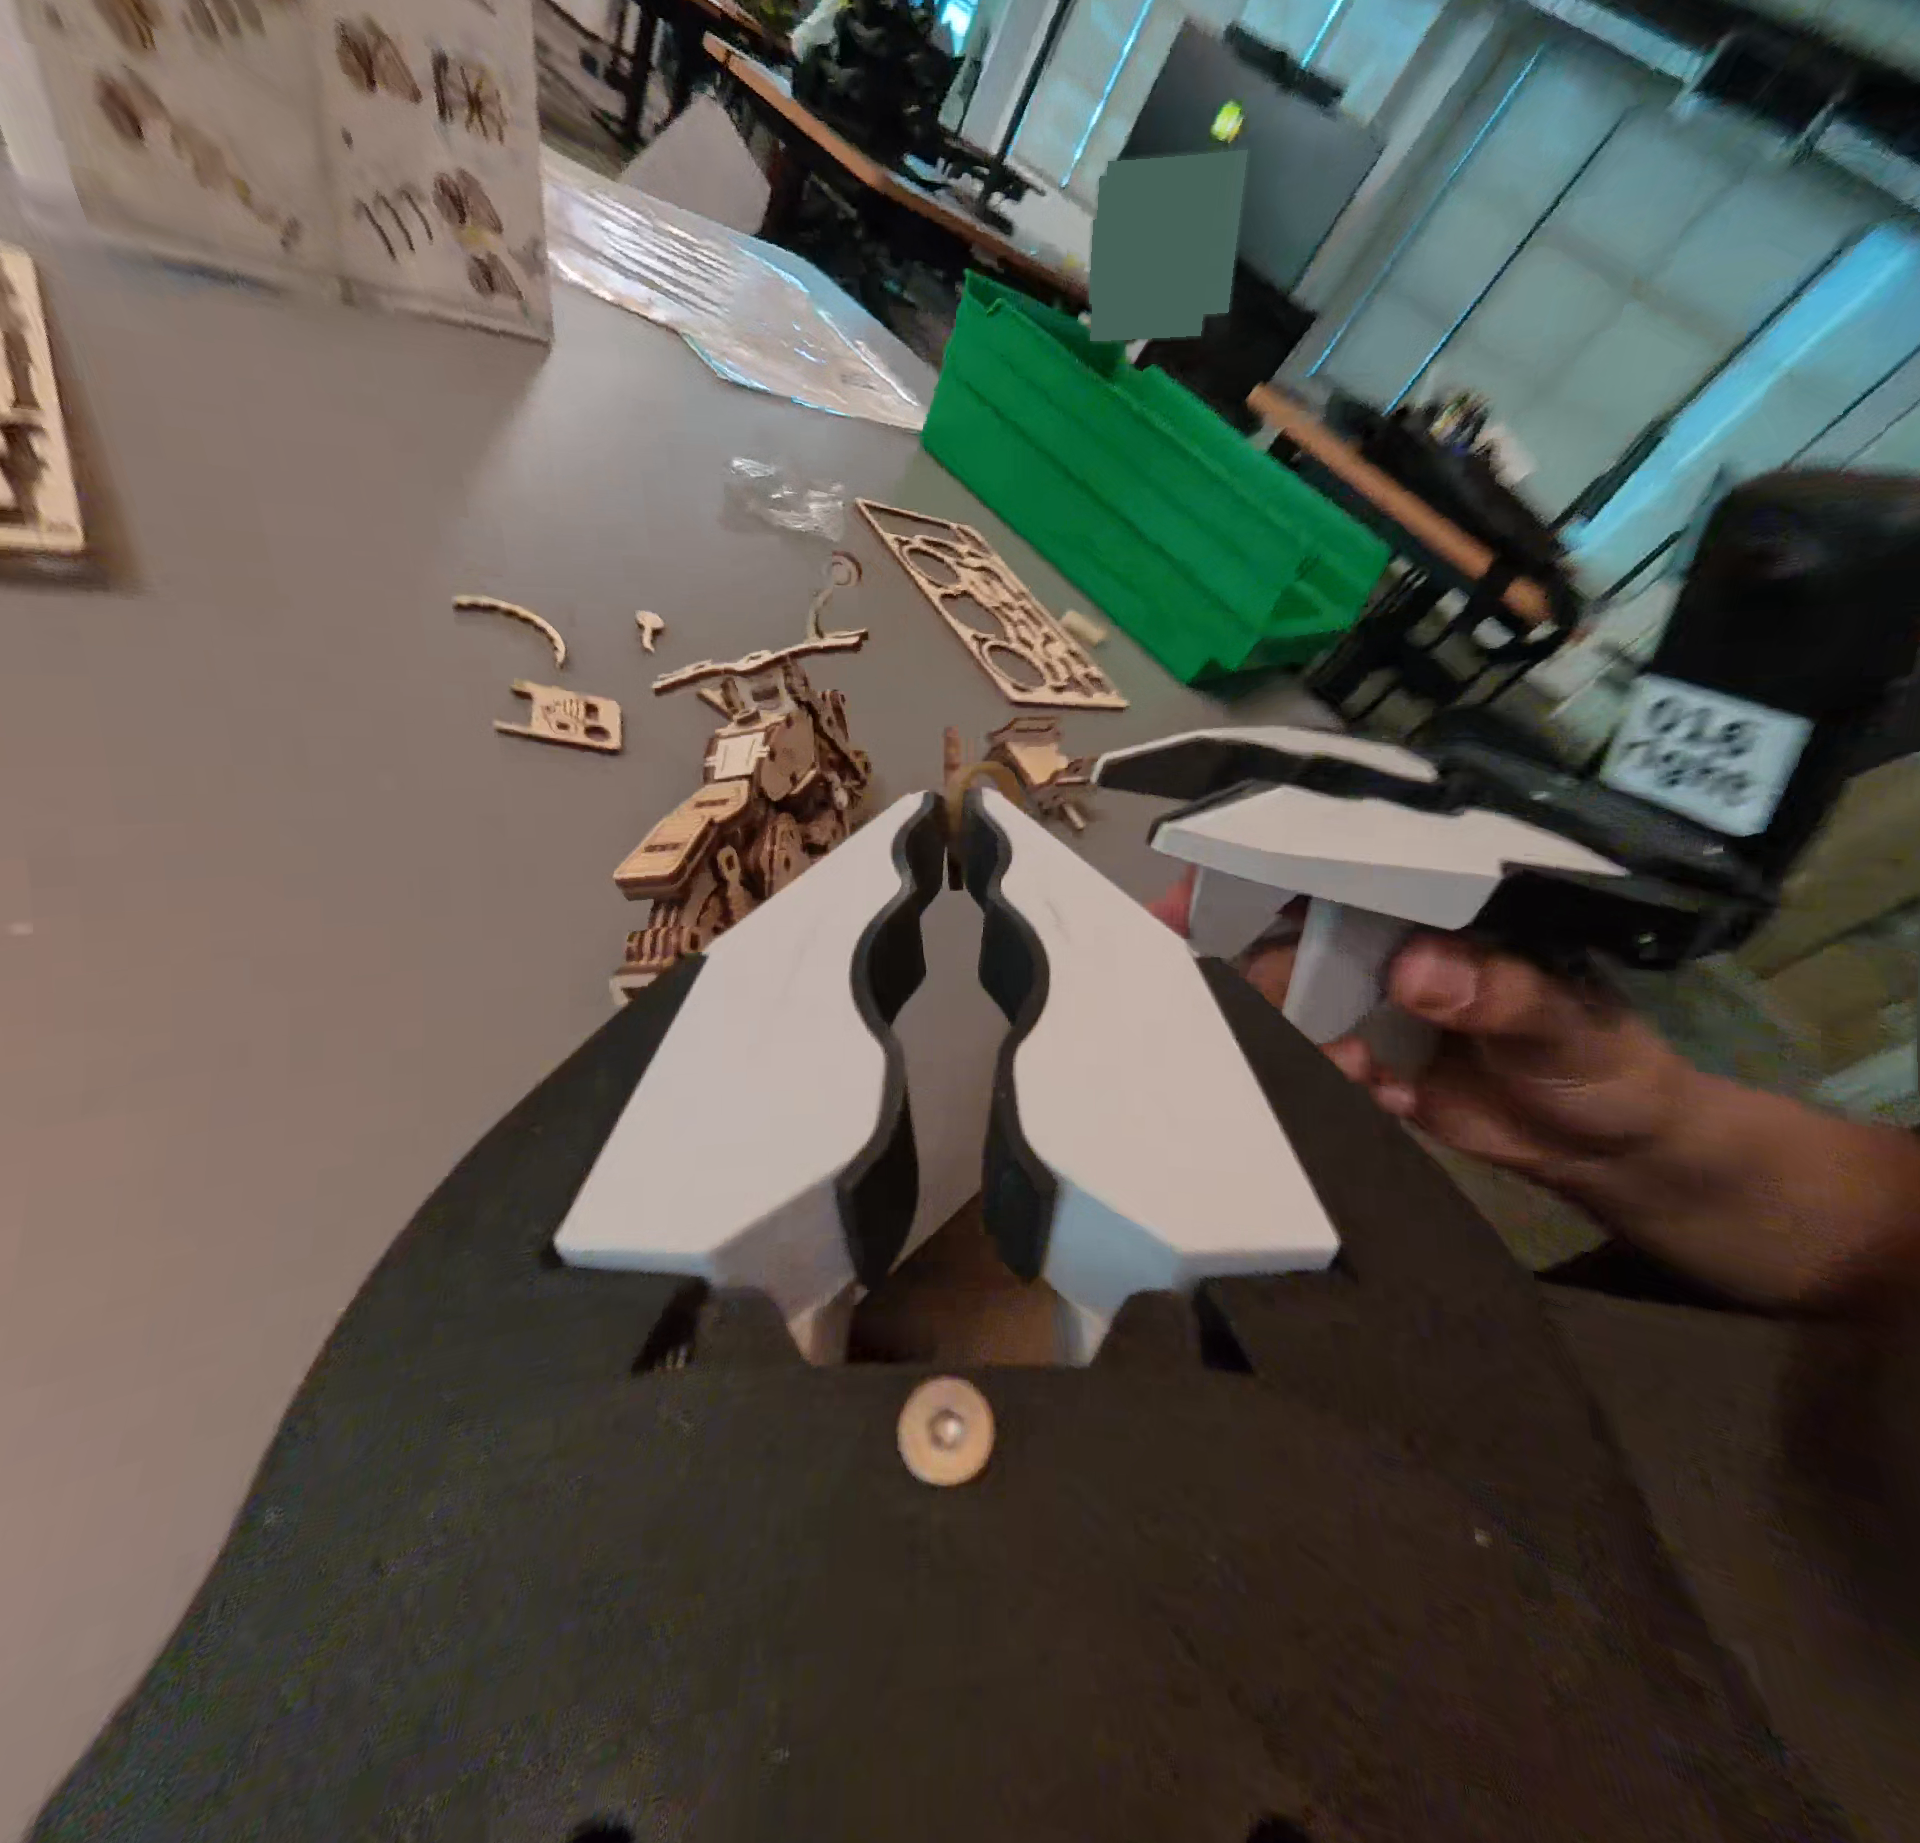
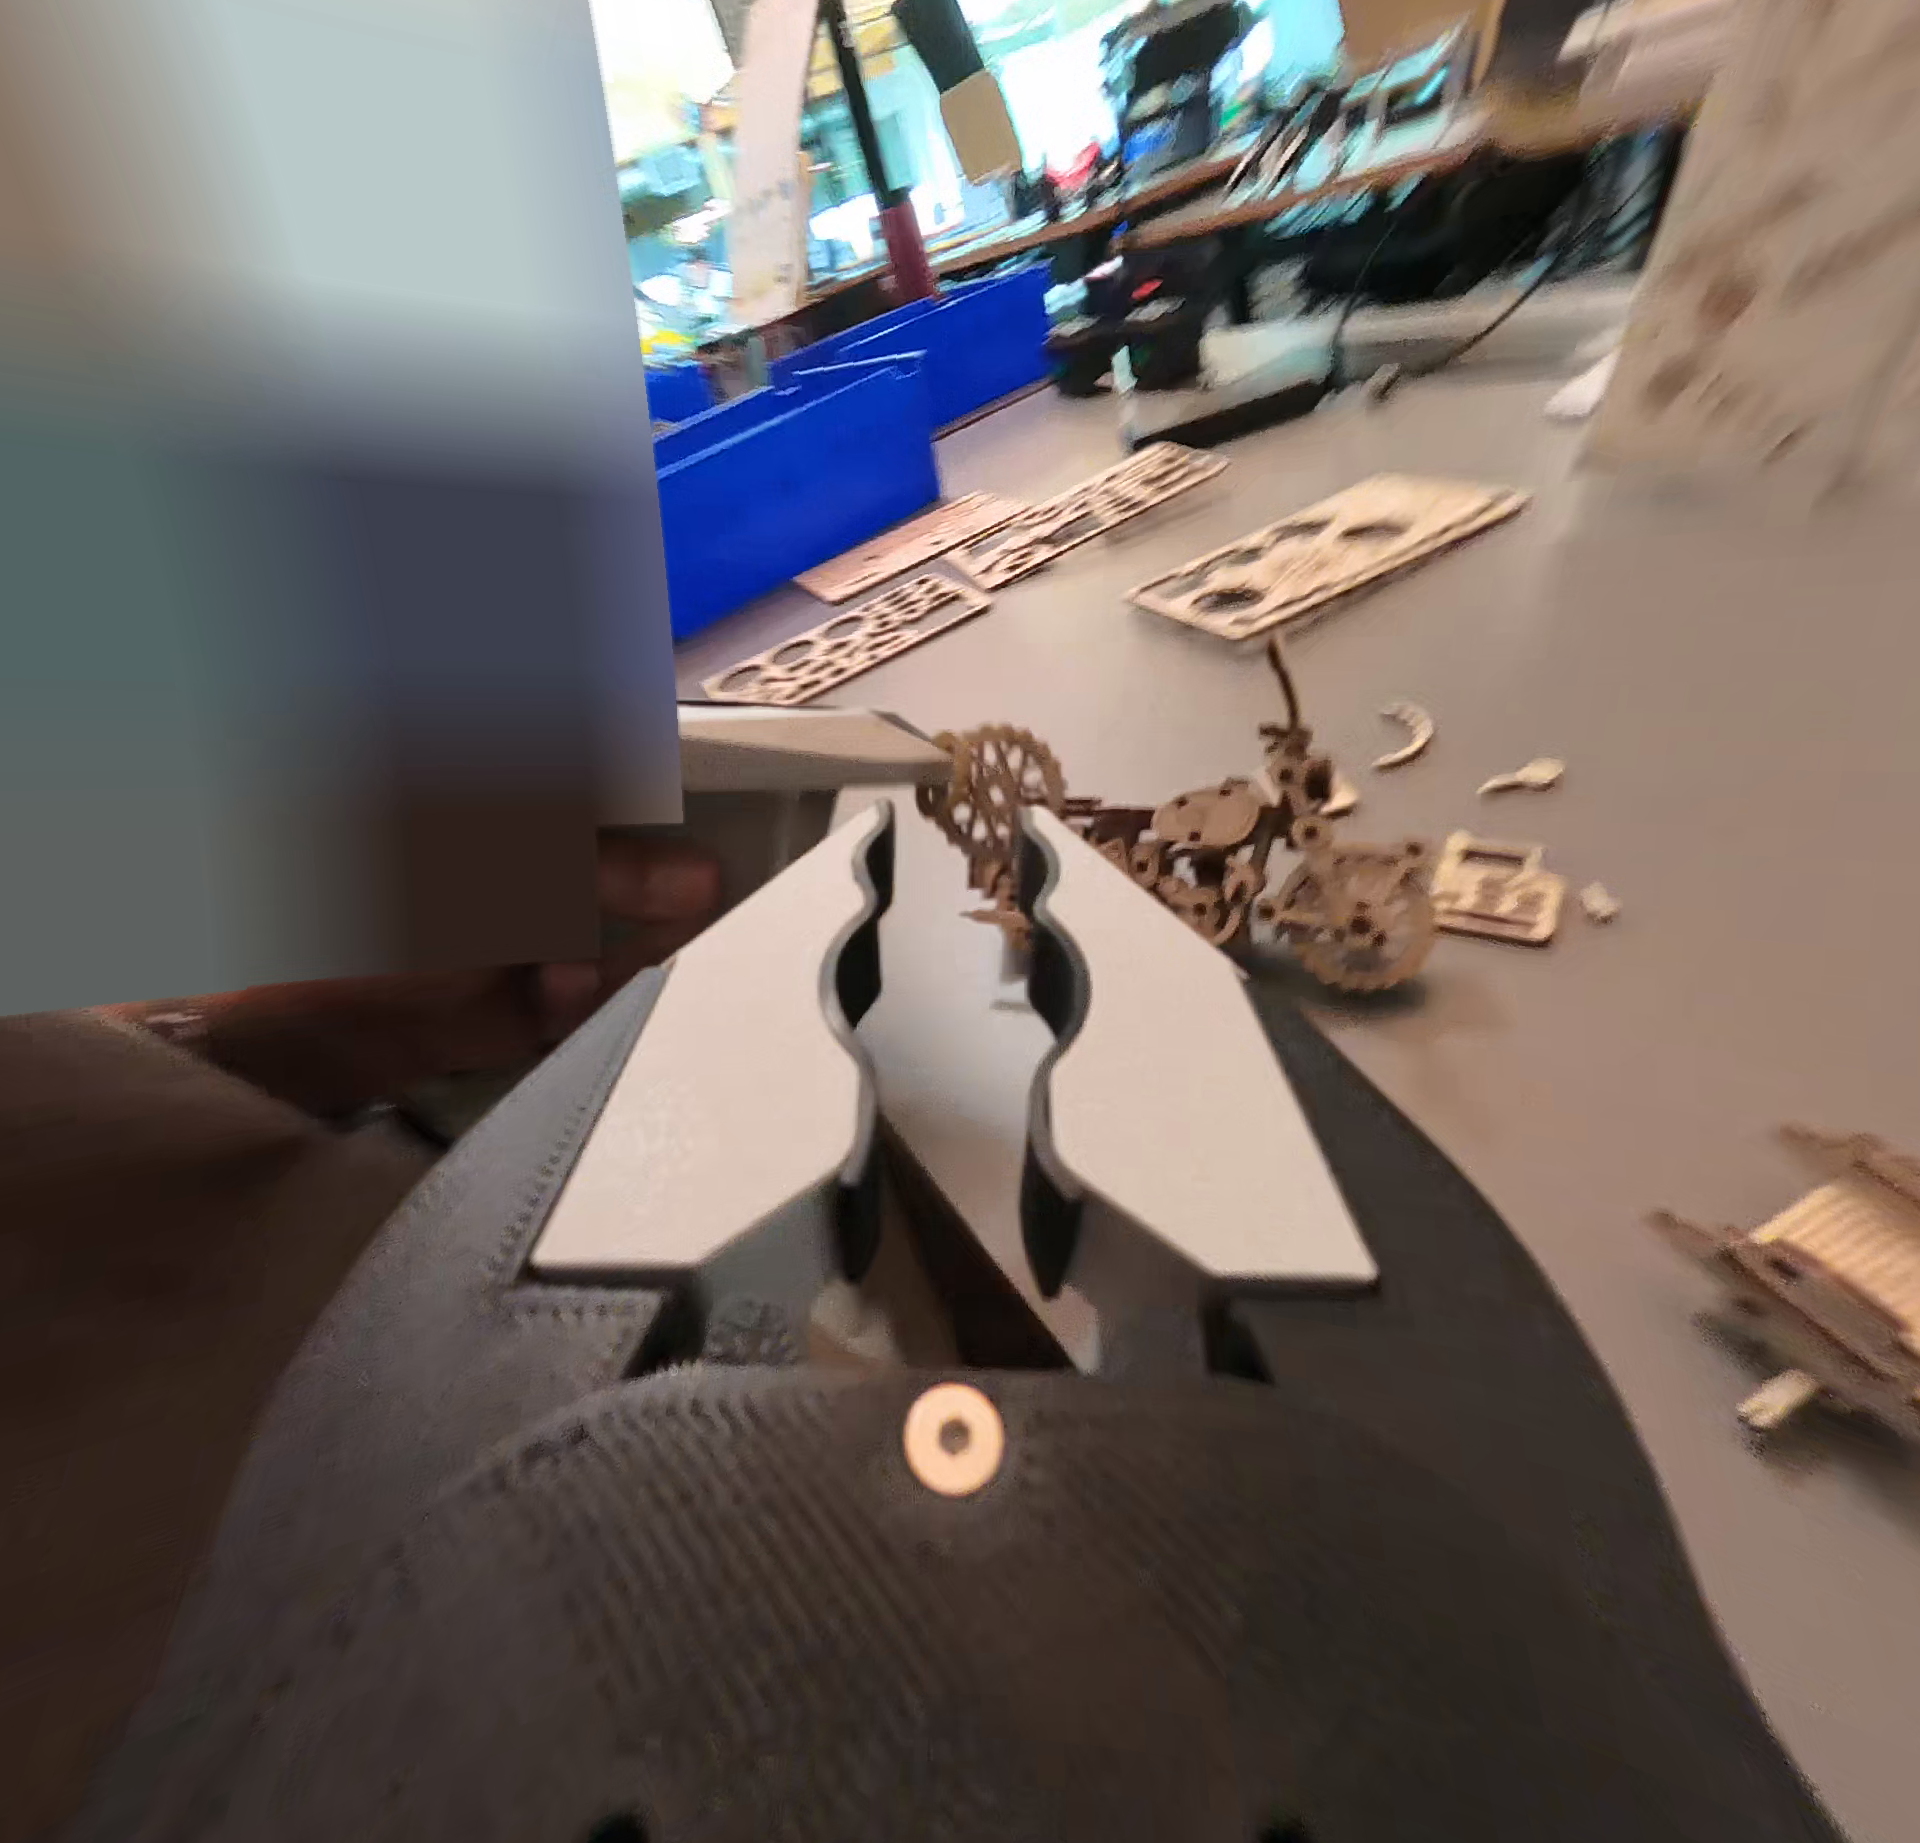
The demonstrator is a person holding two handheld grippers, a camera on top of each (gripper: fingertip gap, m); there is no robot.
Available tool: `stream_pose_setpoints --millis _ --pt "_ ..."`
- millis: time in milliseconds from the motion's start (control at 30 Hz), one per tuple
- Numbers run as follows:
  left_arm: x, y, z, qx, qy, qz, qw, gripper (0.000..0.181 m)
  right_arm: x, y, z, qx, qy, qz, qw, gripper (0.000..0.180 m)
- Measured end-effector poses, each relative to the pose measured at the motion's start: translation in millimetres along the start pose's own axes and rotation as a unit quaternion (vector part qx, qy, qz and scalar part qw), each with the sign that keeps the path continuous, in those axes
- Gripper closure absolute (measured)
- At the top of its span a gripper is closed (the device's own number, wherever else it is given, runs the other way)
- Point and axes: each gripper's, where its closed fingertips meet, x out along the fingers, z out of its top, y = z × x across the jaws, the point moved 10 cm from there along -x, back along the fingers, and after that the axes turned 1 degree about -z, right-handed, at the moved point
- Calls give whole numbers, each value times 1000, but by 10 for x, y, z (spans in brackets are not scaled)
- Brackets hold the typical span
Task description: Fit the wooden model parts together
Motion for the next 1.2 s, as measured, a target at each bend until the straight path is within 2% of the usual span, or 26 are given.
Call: stream_pose_setpoints --millis 100,267,333,500,567,667,833,967,1200 --pt "56 -152 -46 49 15 17 999 177 41 85 -39 -26 16 -24 999 159" --pt "67 -261 -28 55 22 23 998 177 25 58 -42 -15 19 -46 999 172" --pt "80 -306 -39 82 30 32 996 177 27 53 -48 -13 24 -40 999 179" --pt "93 -438 -48 177 36 61 982 176 0 10 -21 -6 17 -41 999 179" --pt "84 -419 -30 159 39 50 985 176 -10 -1 -6 2 15 -42 999 180" --pt "93 -372 -35 110 50 31 992 176 -35 -29 51 -35 9 -70 997 180" --pt "91 -389 -29 129 65 25 989 176 -12 -55 64 -104 29 -109 988 180" --pt "53 -353 11 112 48 19 992 177 25 -139 24 -72 55 -98 991 180" --pt "-18 -203 78 21 -13 10 1000 177 106 -62 -58 -17 66 -51 996 180"
